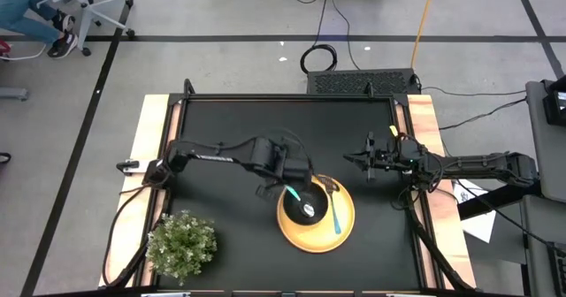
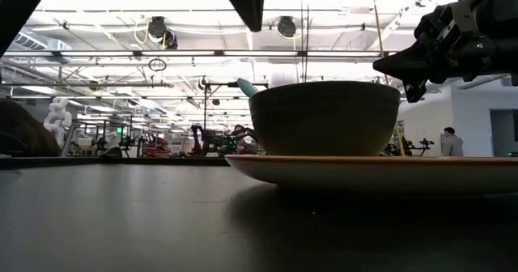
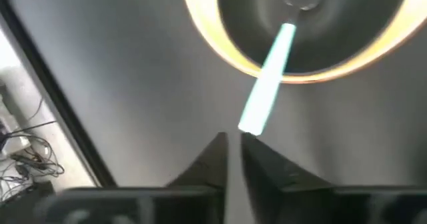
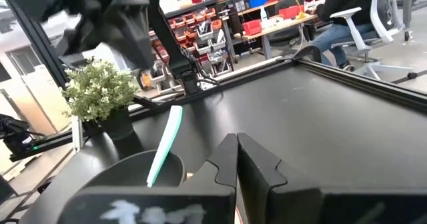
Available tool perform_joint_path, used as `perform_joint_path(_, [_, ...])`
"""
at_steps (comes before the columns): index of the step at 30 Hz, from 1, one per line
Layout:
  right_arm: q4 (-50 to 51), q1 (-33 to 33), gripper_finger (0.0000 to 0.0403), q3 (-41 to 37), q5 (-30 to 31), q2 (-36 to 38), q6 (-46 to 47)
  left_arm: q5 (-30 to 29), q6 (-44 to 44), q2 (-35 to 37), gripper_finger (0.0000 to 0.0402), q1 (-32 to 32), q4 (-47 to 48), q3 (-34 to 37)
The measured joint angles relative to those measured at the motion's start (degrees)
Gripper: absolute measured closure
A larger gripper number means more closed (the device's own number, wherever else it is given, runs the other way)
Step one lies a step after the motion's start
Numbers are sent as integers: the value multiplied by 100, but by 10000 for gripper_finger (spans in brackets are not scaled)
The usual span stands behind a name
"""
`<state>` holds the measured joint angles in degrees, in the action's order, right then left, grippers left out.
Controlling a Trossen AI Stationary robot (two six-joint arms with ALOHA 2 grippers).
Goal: Set table place
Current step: Return to Home Position
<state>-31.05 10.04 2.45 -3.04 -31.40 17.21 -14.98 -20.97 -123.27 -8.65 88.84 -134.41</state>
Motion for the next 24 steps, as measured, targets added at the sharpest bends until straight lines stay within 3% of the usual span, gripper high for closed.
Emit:
perform_joint_path(2, [2,0,403,-1,1,-4,-4,29,-16,72,389,97,-90,0])
perform_joint_path(4, [2,0,403,0,0,-6,-29,295,-108,152,392,206,-146,0])
perform_joint_path(14, [-39,0,403,0,-1,-35,-184,2695,-858,669,400,686,-1015,4])
perform_joint_path(24, [-83,-37,403,1,1,14,-369,2005,-748,1740,401,606,-1224,3])
